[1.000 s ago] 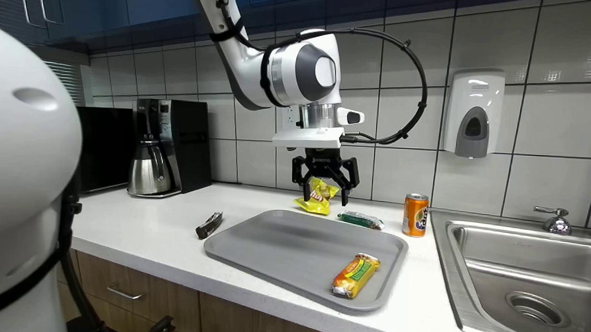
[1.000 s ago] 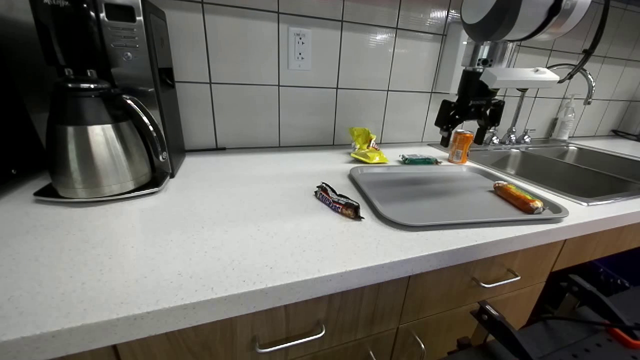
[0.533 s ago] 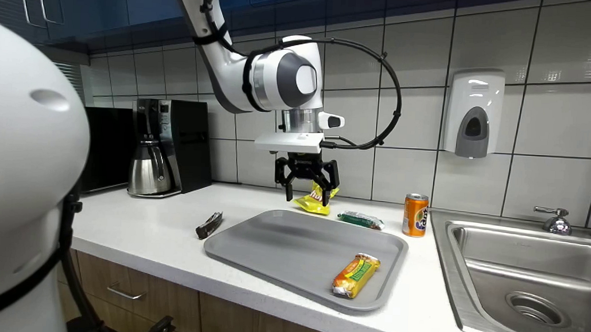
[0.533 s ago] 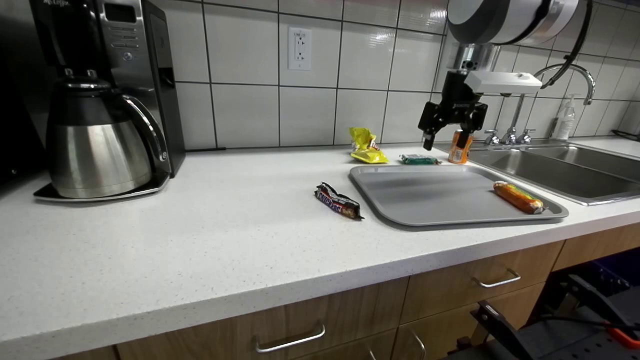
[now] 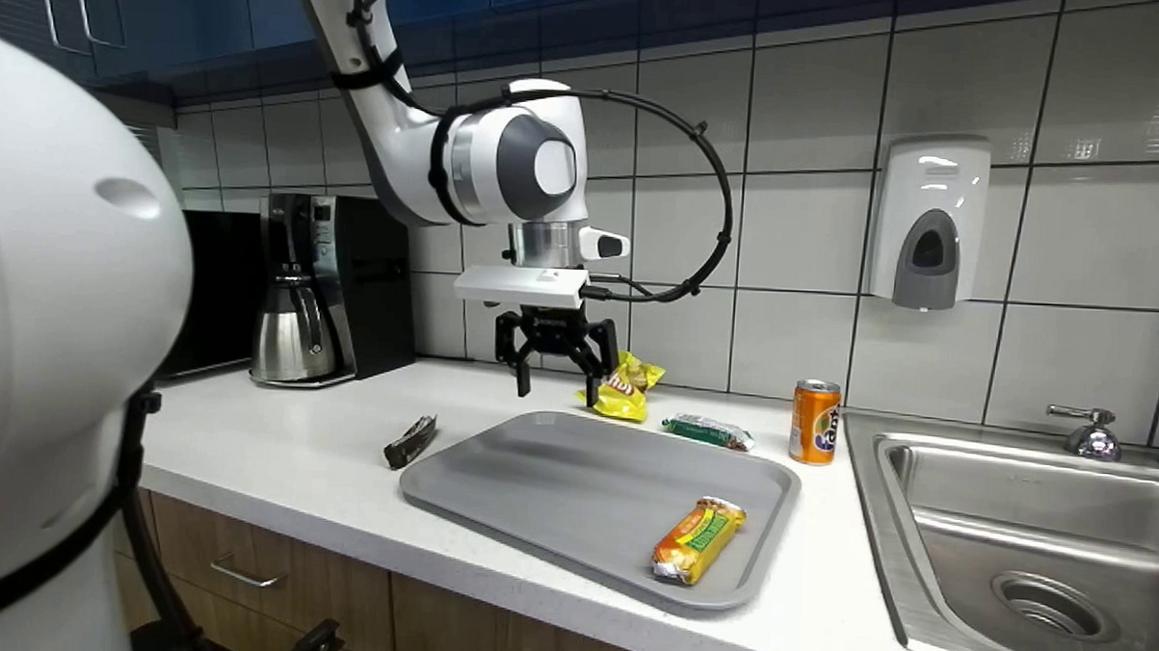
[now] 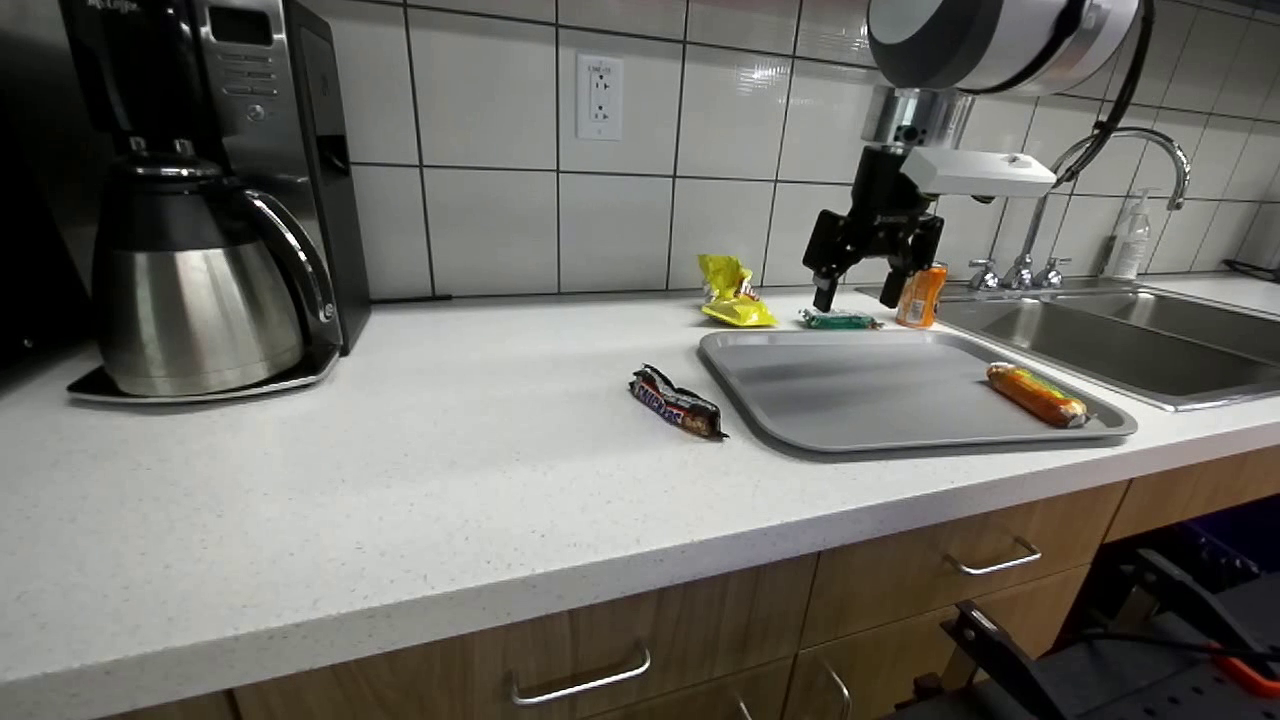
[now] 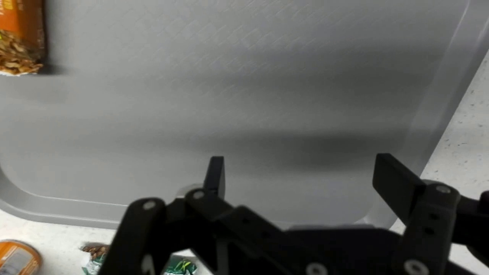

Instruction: Pick up the orange rectangular object and put it on the gray tray, pick up the brown snickers chocolate bar and put it on the gray tray, pick up the green rectangular object and put it on the gray tray

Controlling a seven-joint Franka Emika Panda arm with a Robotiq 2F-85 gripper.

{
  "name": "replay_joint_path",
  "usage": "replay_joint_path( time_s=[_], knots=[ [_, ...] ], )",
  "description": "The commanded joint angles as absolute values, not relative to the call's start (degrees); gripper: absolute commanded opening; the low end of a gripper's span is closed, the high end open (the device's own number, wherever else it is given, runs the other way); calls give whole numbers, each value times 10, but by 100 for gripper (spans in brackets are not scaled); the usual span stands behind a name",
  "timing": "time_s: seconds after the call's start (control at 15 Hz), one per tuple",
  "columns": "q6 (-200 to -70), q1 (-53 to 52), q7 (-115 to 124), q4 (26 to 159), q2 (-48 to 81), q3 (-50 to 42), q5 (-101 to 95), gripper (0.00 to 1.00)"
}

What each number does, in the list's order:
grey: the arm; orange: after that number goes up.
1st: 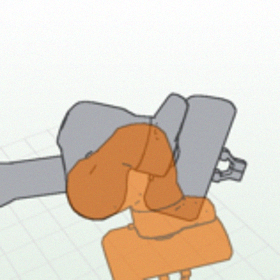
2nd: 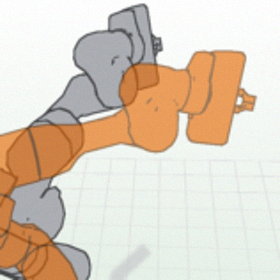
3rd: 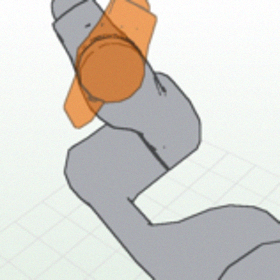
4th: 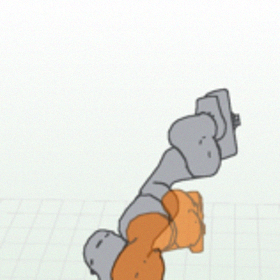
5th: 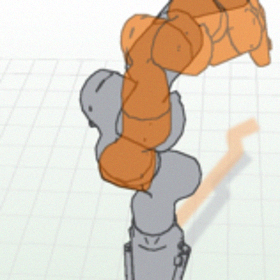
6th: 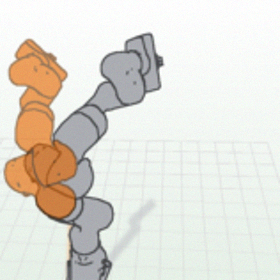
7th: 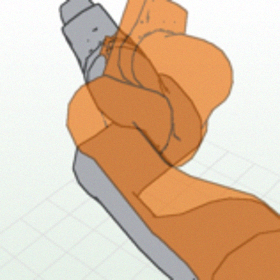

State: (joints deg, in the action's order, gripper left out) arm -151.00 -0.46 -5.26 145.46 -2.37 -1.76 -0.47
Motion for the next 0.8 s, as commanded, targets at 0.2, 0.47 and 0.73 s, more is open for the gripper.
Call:
replay_joint_path(
  time_s=[0.2,0.47,0.73],
  knots=[
    [-1536,-26,-30,1483,-47,12,3,100],
    [-1540,-42,-29,1490,-51,27,7,100],
    [-1542,-58,-34,1497,-54,42,10,100]
  ],
)
